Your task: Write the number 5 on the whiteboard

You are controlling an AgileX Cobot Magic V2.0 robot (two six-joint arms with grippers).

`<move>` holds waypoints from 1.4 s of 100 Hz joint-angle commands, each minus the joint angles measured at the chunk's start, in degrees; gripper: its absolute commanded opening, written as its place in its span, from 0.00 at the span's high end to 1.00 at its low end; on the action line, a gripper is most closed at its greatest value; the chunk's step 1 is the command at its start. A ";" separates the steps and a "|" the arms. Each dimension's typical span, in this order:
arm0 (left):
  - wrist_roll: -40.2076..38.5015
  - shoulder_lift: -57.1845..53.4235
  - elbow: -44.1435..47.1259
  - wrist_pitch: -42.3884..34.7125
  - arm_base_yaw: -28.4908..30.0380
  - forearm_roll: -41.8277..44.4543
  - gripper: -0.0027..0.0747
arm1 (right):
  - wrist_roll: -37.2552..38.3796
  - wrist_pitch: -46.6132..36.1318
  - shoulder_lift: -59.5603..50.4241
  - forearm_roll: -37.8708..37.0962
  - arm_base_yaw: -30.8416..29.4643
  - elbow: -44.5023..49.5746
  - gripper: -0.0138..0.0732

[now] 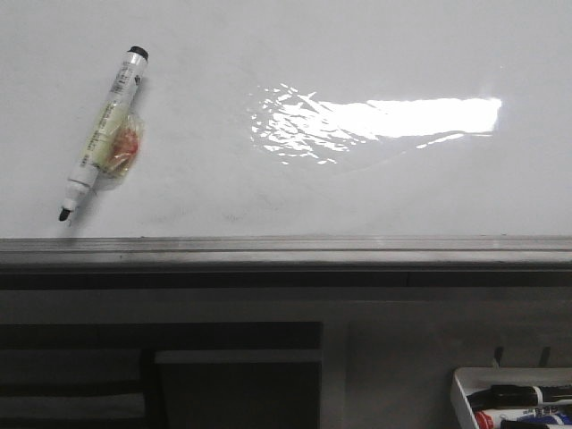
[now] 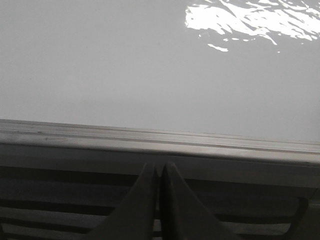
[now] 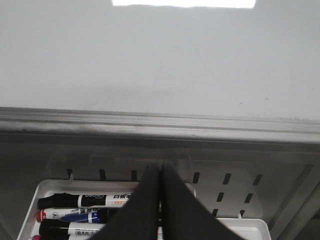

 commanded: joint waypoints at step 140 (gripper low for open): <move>-0.47 -1.66 0.91 -3.68 -0.08 1.53 0.99 | -0.44 -0.94 -0.94 -0.56 -0.31 1.46 0.91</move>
